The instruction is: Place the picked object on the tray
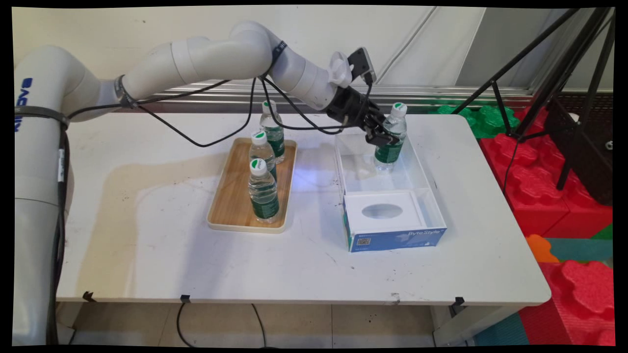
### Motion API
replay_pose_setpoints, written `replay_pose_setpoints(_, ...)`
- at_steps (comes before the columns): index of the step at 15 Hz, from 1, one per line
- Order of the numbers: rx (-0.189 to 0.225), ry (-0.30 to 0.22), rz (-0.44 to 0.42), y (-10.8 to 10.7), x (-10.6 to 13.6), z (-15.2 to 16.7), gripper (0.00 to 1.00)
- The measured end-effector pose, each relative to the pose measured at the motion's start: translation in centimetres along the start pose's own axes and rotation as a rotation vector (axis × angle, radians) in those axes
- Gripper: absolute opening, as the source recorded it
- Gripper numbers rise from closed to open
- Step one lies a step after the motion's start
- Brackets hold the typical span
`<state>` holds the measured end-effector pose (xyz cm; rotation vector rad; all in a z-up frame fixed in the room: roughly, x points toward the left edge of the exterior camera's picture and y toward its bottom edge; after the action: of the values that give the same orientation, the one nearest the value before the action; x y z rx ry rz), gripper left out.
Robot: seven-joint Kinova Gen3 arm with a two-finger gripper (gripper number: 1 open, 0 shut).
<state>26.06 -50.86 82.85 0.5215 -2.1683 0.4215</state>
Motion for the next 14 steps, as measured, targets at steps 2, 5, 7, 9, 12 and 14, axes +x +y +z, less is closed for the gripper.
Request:
replay_pose_setpoints(2, 0.005, 0.009, -0.003, 0.1, 0.2, -0.9, 0.00)
replay_pose_setpoints(5, 0.012, 0.023, -0.007, 0.2, 0.5, -2.2, 0.00)
replay_pose_setpoints(7, 0.016, 0.033, -0.009, 0.3, 0.8, -3.2, 0.00)
replay_pose_setpoints(9, 0.020, 0.048, -0.010, 0.4, 1.1, -4.7, 0.00)
replay_pose_setpoints(12, 0.025, 0.062, -0.009, 0.6, 1.5, -6.6, 0.00)
replay_pose_setpoints(14, 0.029, 0.072, -0.006, 0.7, 1.9, -8.2, 0.00)
